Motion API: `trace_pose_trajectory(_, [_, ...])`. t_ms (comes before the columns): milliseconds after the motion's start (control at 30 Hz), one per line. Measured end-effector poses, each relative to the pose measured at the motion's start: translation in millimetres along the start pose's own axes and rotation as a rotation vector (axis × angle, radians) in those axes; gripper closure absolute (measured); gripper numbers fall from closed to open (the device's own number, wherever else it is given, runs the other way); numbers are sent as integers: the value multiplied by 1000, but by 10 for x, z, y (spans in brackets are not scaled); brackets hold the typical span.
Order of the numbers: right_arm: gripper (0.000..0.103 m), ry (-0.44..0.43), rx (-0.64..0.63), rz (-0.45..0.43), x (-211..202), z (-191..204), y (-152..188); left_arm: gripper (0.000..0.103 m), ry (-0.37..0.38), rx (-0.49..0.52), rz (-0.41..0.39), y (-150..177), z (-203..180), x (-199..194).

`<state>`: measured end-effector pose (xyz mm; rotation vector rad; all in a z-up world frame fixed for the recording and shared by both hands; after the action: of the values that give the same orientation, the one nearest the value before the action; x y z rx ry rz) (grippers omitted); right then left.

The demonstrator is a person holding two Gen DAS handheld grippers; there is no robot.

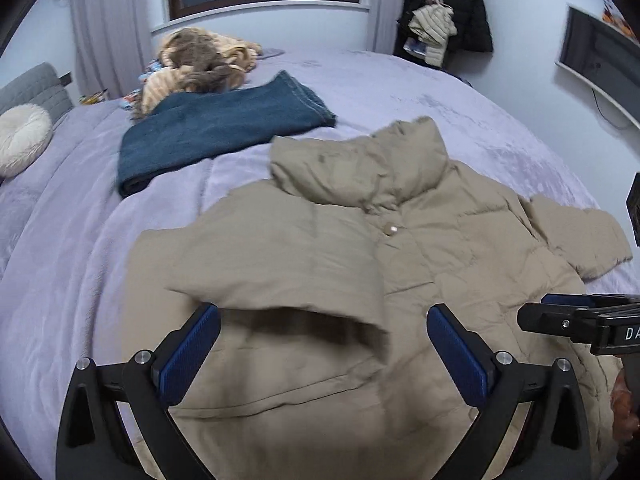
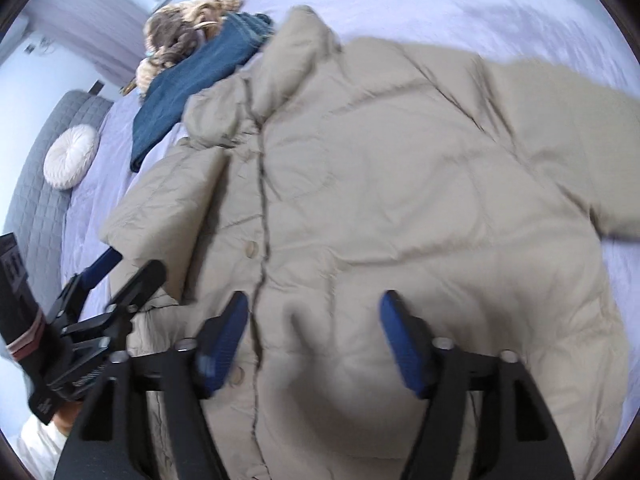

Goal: Fold large clothes

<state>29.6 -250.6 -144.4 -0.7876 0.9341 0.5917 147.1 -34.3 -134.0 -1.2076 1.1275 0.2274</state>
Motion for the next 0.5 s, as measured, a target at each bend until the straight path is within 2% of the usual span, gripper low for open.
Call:
trace_pose_trajectory(67, [17,11,-89,-32,-20,275,-89,15,-49,-96,-10,-19,407,-103])
trace_pose_trajectory(100, [17,13,-136,-41,-9,429,-123,26,-90,-147,-2,-9,634,-115])
trace_pose_trajectory(200, [17,34,-317,-65,92,993,-172,43,-174,-275,68,123,1249,32])
trace_pose_trajectory(267, [17,84,-445,-71,238,1355,-128,43,-183,-314,102,241,1444,154])
trace_pose_trajectory(400, [17,246,-668,-102,613,1935,-37,43,-254,-285,162,449,1524,429])
trace_pose_trajectory(500, [18,334,-715,-157,762,2066,-146,43,-259,-298,169,518,1535,515])
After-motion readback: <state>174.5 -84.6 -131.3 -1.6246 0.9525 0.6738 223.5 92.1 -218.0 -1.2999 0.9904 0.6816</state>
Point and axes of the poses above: each gripper's, at about its wrist camera, not at the fingertips, and x roughly the way its jaws point, z to its left, y to its underside, the point moved 4 cm from there along x, roughly the way its jaws point, and after that the axes turned 1 degree about z, right-handed, at the moved point
